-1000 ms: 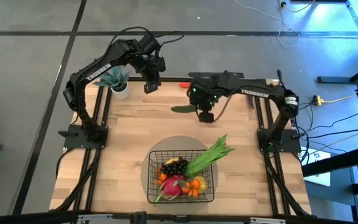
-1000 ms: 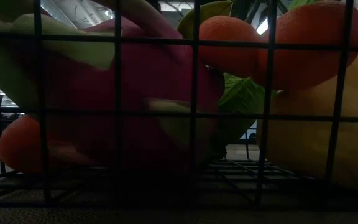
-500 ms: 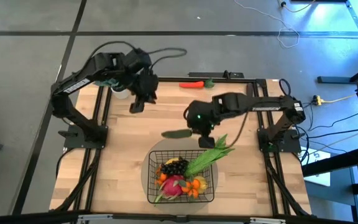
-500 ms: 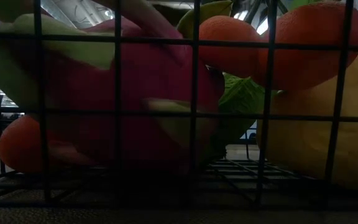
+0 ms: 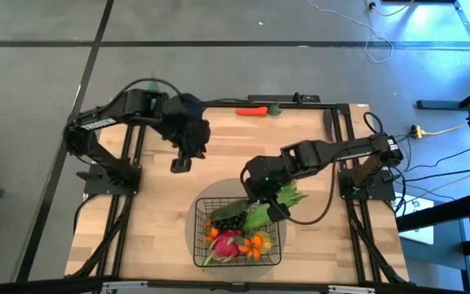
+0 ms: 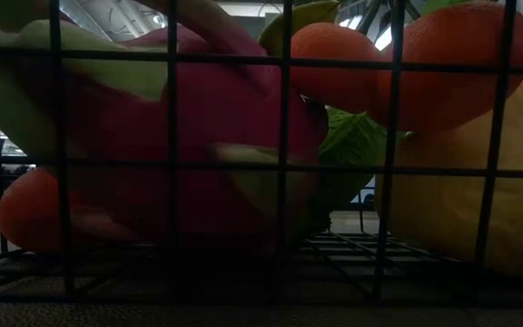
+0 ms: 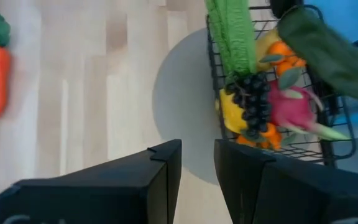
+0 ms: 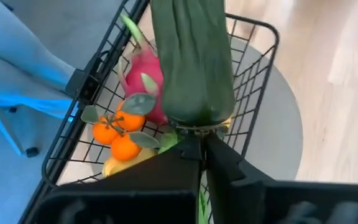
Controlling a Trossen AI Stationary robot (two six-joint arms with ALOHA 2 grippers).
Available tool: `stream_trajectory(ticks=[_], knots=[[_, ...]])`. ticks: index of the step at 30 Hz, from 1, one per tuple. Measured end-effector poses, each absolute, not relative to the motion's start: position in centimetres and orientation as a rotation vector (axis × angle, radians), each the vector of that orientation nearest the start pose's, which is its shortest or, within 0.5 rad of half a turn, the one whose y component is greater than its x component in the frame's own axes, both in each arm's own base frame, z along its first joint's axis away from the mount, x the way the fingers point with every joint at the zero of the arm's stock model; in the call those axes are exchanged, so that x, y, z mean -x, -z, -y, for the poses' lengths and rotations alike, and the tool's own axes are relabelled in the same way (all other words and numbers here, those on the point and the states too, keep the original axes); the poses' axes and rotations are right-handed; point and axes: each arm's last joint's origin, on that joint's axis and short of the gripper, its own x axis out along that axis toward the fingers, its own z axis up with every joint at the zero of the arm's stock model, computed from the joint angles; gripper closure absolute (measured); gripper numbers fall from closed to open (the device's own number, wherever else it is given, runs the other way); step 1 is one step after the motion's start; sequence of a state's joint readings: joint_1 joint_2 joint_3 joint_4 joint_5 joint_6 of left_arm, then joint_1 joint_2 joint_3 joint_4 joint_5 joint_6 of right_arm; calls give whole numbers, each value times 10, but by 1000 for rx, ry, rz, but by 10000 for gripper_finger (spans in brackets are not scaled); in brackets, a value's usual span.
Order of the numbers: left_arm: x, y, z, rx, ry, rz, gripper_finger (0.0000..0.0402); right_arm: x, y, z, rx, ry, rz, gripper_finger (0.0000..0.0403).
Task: Build produce basket
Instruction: Put the green chili pepper into the black mesh basket
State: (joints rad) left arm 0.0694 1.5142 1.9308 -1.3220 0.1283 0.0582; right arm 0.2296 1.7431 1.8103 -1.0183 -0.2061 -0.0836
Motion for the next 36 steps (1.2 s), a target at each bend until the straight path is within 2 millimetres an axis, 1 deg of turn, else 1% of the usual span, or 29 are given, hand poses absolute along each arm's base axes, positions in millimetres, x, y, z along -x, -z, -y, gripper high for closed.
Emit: stream_trajectory(ticks=[3, 8, 11, 18, 21, 26, 32, 36], knots=[[-264, -445, -3, 50, 54, -904, 318, -360, -354, -87, 103, -493, -927, 403], [-264, -445, 13, 48, 7, -907, 318, -385, -332, -84, 102, -572, -903, 403], [-264, -445, 20, 48, -7, -906, 318, -397, -313, -81, 116, -574, -942, 403], [-263, -445, 29, 73, -4, -906, 318, -417, -277, -77, 164, -561, -1013, 403], [-262, -445, 32, 69, 4, -907, 318, -422, -265, -75, 177, -532, -1046, 403], [-262, -445, 34, 67, 10, -907, 318, -430, -253, -74, 213, -466, -1063, 403], [-262, -445, 34, 66, 11, -907, 318, -435, -237, -76, 211, -469, -1101, 403], [-262, -445, 34, 64, 11, -908, 318, -435, -236, -76, 209, -467, -1103, 400]])
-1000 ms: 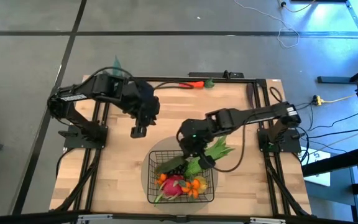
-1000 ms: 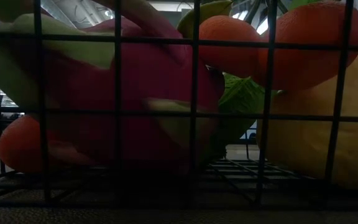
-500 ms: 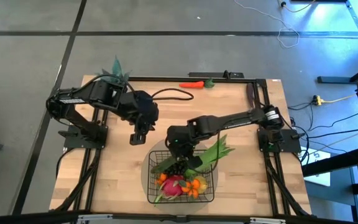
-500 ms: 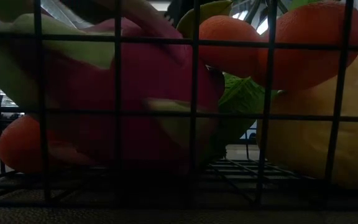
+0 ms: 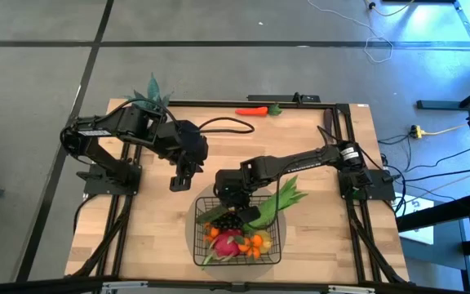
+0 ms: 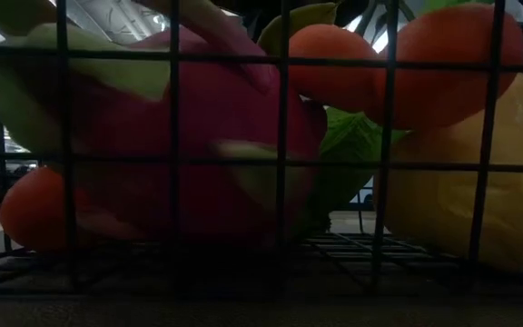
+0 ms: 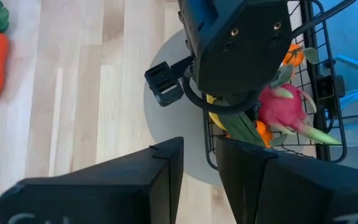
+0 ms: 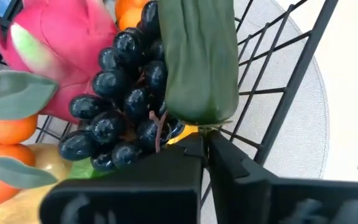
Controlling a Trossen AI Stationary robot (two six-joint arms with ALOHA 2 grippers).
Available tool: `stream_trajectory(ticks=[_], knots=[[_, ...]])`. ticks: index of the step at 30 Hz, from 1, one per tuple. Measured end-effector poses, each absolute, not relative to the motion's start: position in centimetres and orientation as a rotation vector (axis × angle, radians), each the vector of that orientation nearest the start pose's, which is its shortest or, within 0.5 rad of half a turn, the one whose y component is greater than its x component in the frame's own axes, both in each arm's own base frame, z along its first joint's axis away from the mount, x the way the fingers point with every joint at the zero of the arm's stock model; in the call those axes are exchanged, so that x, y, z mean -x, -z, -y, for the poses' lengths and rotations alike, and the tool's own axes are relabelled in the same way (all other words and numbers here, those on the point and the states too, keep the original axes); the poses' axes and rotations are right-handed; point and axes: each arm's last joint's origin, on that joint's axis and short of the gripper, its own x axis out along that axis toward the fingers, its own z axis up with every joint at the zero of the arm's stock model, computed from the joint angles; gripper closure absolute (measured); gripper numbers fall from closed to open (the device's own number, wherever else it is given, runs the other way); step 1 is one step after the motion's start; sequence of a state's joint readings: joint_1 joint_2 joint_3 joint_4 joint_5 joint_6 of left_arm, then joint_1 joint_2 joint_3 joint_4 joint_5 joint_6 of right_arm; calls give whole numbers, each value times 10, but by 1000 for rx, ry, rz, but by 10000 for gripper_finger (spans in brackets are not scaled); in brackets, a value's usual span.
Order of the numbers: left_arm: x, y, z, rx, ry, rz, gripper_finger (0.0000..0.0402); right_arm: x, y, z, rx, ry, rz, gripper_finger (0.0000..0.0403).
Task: Build produce basket
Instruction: Put the green chili pepper into the black mesh basket, then put the carrot into the black mesh basket
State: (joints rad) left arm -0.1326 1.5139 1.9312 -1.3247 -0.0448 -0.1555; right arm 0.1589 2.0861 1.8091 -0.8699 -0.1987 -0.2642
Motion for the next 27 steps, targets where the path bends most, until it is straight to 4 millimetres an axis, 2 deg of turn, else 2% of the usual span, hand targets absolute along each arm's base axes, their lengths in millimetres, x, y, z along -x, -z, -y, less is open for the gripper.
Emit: stream_trajectory(ticks=[9, 16, 19, 27], knots=[[-262, -445, 34, 56, 15, -912, 318, -435, -237, -76, 133, -491, -1102, 364], [-260, -443, 33, 53, 13, -939, 318, -435, -238, -77, 131, -496, -1107, 314], [-260, -443, 33, 53, 13, -939, 318, -432, -249, -76, 146, -484, -1137, 299], [-259, -443, 33, 29, 25, -941, 318, -427, -287, -84, 220, -472, -1140, 295]])
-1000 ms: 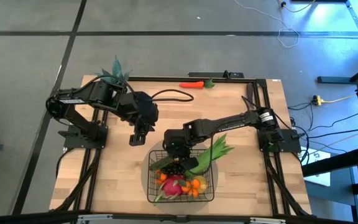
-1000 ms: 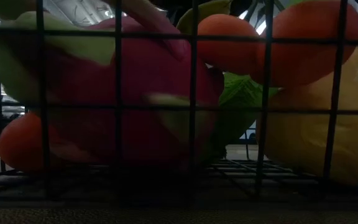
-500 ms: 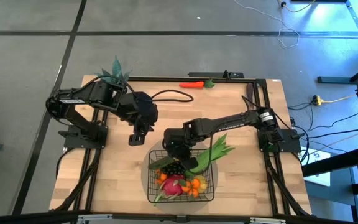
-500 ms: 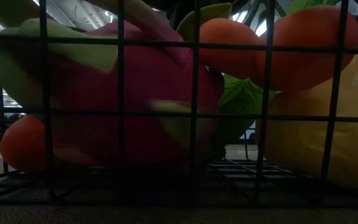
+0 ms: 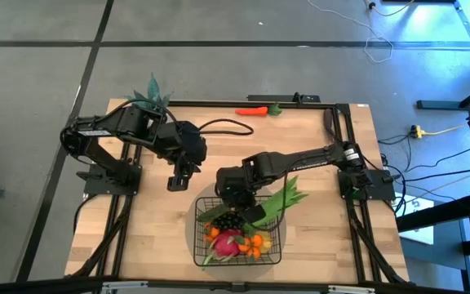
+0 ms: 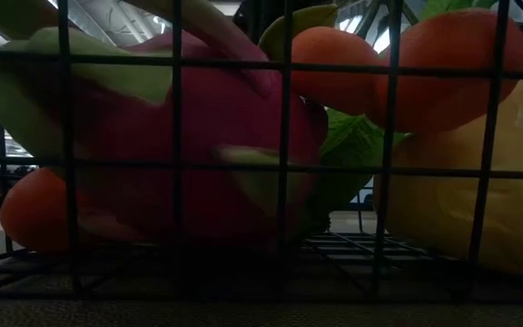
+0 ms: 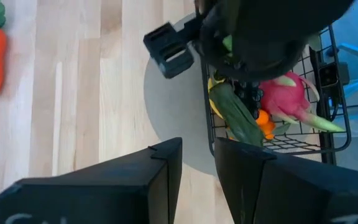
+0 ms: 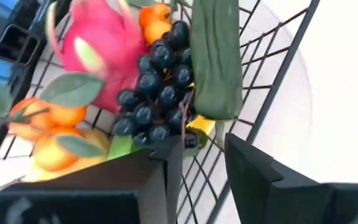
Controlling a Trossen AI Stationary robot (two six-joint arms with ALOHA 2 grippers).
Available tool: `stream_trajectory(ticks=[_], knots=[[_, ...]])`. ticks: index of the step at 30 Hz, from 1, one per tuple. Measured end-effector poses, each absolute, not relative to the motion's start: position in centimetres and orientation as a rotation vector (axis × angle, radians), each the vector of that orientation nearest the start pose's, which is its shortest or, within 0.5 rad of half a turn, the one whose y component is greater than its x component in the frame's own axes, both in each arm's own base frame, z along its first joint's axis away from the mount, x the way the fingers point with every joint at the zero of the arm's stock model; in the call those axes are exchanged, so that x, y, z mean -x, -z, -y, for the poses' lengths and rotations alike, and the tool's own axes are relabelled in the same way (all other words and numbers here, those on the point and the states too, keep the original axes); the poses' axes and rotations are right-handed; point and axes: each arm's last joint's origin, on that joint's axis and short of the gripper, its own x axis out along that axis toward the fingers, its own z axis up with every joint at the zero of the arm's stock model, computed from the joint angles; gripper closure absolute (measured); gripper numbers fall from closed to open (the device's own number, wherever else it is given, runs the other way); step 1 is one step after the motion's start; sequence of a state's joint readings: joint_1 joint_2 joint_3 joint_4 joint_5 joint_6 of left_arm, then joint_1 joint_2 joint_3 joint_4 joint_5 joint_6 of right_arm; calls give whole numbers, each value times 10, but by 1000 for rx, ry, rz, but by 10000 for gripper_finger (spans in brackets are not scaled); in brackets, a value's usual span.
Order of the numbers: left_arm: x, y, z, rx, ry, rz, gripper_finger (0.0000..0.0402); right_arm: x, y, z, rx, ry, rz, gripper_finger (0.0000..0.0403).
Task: Build produce basket
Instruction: Put the carrot into the black mesh basket
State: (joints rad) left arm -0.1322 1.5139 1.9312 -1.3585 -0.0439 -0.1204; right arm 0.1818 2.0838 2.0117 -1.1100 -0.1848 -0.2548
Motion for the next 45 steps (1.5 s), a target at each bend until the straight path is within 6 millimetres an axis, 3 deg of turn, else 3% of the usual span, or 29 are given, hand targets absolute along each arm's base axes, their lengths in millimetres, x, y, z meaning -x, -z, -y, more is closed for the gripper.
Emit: stream_trajectory(ticks=[7, 13, 28, 36, 41, 45], knots=[[-259, -443, 32, 5, -18, -939, 318, -418, -327, -76, 309, -293, -1148, 295], [-260, -444, 21, -39, -44, -928, 318, -408, -353, -56, 297, -168, -1186, 295], [-257, -443, -30, -86, -90, -966, 318, -363, -402, 11, 180, 87, -1211, 295], [-255, -444, -73, -36, -195, -928, 318, -324, -434, 74, 141, 181, -1136, 295], [-263, -440, -105, -14, -238, -884, 318, -306, -431, 134, 110, 181, -1149, 295], [-271, -431, -132, 20, -292, -884, 318, -289, -422, 187, -45, 194, -1134, 295]])
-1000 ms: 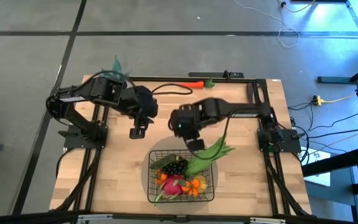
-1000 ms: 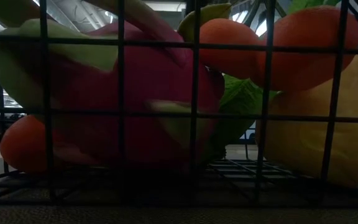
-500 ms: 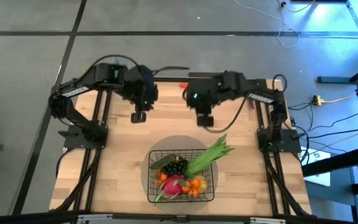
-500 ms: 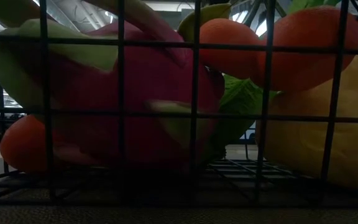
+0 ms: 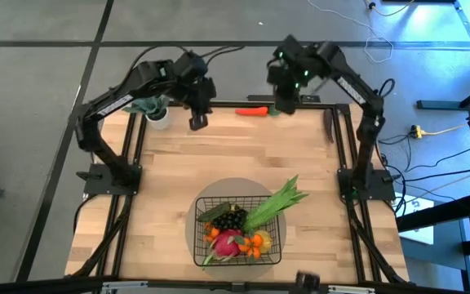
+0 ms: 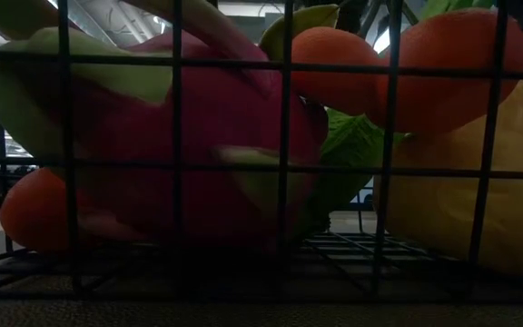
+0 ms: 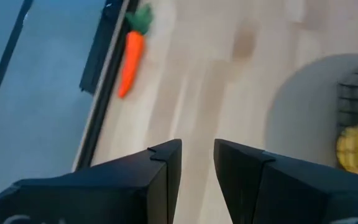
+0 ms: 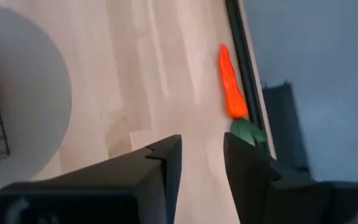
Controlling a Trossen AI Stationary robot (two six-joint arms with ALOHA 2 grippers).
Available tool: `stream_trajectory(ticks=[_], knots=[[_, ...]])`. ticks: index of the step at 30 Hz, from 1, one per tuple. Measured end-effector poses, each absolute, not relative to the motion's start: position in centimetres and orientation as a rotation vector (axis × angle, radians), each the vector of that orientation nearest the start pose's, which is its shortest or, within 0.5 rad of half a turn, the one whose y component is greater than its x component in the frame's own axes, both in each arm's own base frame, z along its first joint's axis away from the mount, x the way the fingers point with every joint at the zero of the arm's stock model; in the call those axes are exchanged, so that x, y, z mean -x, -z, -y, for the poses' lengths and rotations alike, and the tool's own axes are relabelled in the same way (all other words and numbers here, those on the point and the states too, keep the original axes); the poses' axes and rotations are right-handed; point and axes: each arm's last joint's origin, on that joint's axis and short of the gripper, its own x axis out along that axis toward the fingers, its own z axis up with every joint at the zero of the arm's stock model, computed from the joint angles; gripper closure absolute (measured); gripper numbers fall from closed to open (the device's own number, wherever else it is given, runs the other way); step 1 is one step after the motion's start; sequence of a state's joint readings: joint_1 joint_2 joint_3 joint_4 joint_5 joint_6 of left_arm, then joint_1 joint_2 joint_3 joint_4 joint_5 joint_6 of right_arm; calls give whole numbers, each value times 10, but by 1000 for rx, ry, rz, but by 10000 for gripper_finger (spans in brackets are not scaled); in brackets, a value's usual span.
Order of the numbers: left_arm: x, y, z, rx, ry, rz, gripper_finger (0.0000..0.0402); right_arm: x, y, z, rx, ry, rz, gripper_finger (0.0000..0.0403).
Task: Build produce basket
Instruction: Put the carrot into the black mesh basket
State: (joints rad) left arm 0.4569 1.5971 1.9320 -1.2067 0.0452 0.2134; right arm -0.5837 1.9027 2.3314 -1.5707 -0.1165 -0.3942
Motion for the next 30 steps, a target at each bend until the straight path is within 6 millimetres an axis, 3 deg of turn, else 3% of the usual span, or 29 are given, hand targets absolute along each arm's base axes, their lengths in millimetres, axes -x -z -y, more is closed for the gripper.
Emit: stream_trajectory(ticks=[7, 16, 22, 30], knots=[[-280, -408, -171, 85, -369, -944, 318, -257, -402, 255, -321, 267, -1087, 295], [-286, -407, -186, 137, -306, -833, 318, -240, -338, 332, -651, 369, -1137, 295], [-286, -408, -188, 141, -311, -818, 318, -244, -291, 360, -749, 451, -1254, 295], [-286, -409, -189, 138, -312, -810, 318, -254, -249, 373, -830, 443, -1331, 295]])
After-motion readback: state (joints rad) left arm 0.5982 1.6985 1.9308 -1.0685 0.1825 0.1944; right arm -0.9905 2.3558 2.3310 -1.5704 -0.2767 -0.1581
